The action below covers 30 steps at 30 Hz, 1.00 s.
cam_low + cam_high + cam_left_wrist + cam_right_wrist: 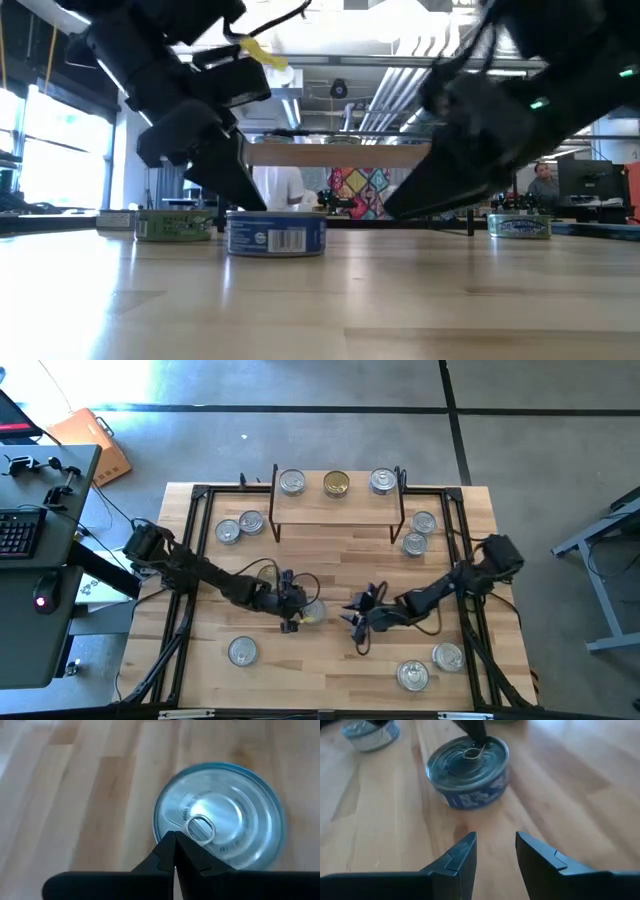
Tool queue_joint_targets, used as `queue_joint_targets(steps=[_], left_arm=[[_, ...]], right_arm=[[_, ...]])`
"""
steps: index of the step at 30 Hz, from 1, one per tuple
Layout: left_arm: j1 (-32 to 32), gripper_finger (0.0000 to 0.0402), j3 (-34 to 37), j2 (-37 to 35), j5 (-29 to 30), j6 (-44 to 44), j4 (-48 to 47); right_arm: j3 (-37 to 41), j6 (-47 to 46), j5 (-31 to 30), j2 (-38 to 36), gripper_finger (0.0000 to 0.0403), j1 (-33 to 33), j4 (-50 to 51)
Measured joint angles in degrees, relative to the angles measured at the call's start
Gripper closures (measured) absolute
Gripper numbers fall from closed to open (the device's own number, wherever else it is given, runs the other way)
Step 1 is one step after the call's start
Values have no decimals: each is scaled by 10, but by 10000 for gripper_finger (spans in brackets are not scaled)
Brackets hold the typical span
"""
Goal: Stack canned seafood by type on shelf
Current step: Put the blue tuna can and aligned with the other blue tuna can on the shelf
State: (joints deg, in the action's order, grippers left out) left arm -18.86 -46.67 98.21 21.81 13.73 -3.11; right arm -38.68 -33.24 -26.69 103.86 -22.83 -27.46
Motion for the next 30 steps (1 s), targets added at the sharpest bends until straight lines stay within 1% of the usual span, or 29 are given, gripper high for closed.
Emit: queue_joint_targets(steps=[2,4,6,8,11,14,16,17,20,22,25,28,30], left_arm=[[-15,402,0,0,-6,-10,11],[-27,402,1,-3,1,-14,15],[-33,402,2,-8,9,-14,13],[-43,402,2,-25,12,-7,-14],[-66,402,1,-60,10,32,-69],[-87,402,2,-83,-18,67,-95],[-95,402,4,-84,-57,70,-81],[-96,402,9,-79,-73,67,-56],[-89,402,32,-53,-86,51,17],[-79,402,35,-28,-87,33,54],[-60,402,36,4,-73,10,78],[-37,402,36,12,-42,-16,49],[-21,402,34,2,-9,-15,-5]], right_arm=[[-20,15,17,19,274,17,3],[-44,32,27,35,274,32,4],[-66,36,27,45,274,47,29],[-87,26,28,51,274,63,65],[-108,23,37,54,274,86,107],[-119,67,89,57,274,105,104],[-128,97,130,64,274,116,90],[-130,107,145,67,274,121,92],[-142,132,181,76,274,133,90],[-142,139,190,76,274,137,93],[-141,135,208,64,274,138,117],[-141,125,239,36,274,128,170],[-141,123,254,15,274,108,213]])
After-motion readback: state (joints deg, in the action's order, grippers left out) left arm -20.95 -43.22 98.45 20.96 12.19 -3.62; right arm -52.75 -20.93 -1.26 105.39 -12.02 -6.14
